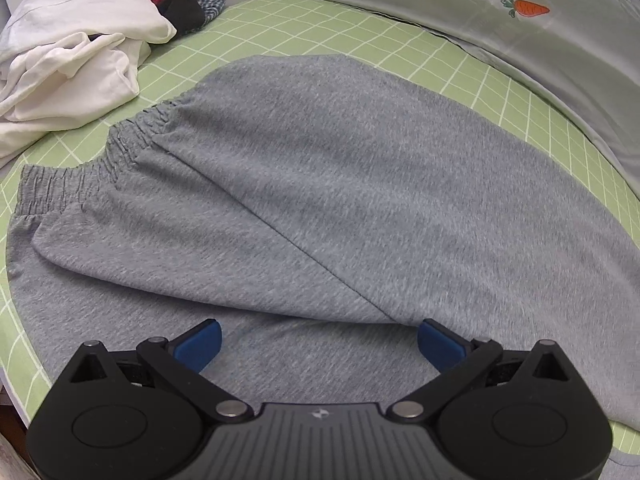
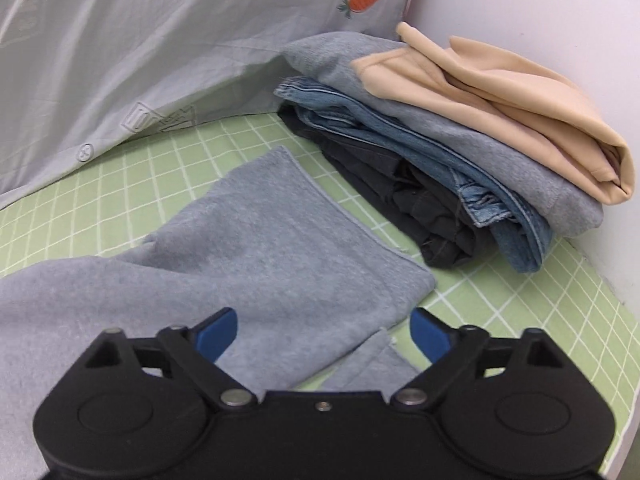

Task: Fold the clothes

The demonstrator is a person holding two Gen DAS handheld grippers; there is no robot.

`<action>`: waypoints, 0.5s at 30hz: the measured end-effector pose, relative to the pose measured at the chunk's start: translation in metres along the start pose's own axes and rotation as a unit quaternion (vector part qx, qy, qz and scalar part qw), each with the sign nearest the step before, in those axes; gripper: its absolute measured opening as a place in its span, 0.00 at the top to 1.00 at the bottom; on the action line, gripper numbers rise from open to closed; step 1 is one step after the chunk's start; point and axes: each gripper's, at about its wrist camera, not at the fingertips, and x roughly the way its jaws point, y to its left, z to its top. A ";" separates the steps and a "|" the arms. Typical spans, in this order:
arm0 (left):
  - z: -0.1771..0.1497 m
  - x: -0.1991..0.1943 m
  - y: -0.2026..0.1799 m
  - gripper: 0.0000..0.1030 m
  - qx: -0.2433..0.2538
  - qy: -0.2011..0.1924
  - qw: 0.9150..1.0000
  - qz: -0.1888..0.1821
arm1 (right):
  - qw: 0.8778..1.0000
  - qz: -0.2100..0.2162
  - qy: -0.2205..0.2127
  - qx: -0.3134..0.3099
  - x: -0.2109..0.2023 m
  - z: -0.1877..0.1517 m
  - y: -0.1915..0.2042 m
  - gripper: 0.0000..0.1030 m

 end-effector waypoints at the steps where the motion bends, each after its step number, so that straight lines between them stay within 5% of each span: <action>1: 0.003 -0.003 0.009 0.00 -0.003 -0.005 1.000 -0.001 | 1.000 0.016 -0.001 -0.009 -0.005 -0.007 0.012 0.01; 9: 0.033 -0.010 0.068 0.00 -0.019 -0.038 0.999 0.000 | 0.993 0.101 0.007 -0.062 -0.042 -0.084 0.104 0.00; 15: 0.056 -0.010 0.106 0.00 -0.027 -0.058 0.998 0.002 | 0.993 0.097 0.024 -0.062 -0.050 -0.108 0.129 0.00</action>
